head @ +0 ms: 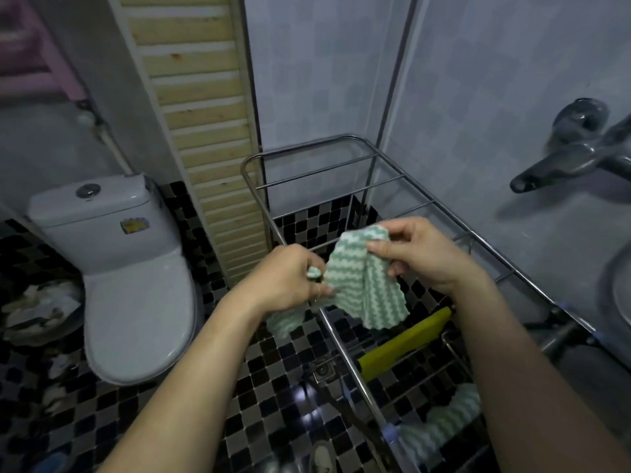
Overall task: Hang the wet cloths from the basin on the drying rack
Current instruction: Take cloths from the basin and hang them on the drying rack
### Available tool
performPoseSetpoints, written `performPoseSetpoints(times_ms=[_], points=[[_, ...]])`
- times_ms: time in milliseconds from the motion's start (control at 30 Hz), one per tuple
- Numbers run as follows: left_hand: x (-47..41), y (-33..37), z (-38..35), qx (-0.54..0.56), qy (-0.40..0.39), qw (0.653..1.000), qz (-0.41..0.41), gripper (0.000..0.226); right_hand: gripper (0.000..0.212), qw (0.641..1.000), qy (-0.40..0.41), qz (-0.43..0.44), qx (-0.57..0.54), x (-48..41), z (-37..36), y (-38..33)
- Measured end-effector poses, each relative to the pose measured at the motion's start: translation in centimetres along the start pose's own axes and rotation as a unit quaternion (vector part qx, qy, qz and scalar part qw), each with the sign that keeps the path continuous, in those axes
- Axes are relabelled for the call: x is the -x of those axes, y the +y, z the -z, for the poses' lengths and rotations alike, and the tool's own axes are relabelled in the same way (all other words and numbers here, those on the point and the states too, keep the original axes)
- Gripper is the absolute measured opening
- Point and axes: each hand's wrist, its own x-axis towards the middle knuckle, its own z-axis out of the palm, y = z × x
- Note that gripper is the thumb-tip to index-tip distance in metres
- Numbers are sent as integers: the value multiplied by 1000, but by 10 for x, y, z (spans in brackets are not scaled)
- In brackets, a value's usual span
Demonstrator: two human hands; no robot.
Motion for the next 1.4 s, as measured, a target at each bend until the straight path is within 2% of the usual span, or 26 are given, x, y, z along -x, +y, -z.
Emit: performPoseSetpoints(times_ms=[33,100,200,367,533,600,733,800,867,967,1100,1267,1400], points=[[-4,-4,-5,-2,4,1000,7,15,11,1000,22,-4,-3,-1,9,2],[-14,-14,-15,74,25,997,23,6,10,999,50,-21,4,-3,25,11],[-24,-20,-22,184,36,982,33,9,11,997,61,-56,3,-4,37,30],[-44,-30,-31,196,54,978,47,8,15,992,86,-89,17,-15,38,59],[-68,-44,-51,116,108,979,128,8,44,970,90,-138,178,-47,24,104],[-78,-51,-63,81,114,978,153,5,47,959,120,-141,214,-62,17,123],[-81,-62,-73,11,140,975,172,24,48,939,172,-131,269,-74,8,129],[-74,-59,-69,11,162,974,157,18,48,932,174,-118,294,-74,7,128],[-66,-54,-71,-2,110,983,147,3,47,928,177,-110,309,-74,7,128],[-52,-45,-86,-85,18,986,139,18,42,922,186,-101,325,-73,7,127],[-51,-50,-96,-76,49,983,160,13,36,922,196,-103,317,-72,9,125],[-60,-54,-91,-138,113,973,144,14,31,930,213,-112,276,-74,12,130],[-61,-57,-91,-184,123,965,140,16,26,940,227,-113,228,-71,14,132]])
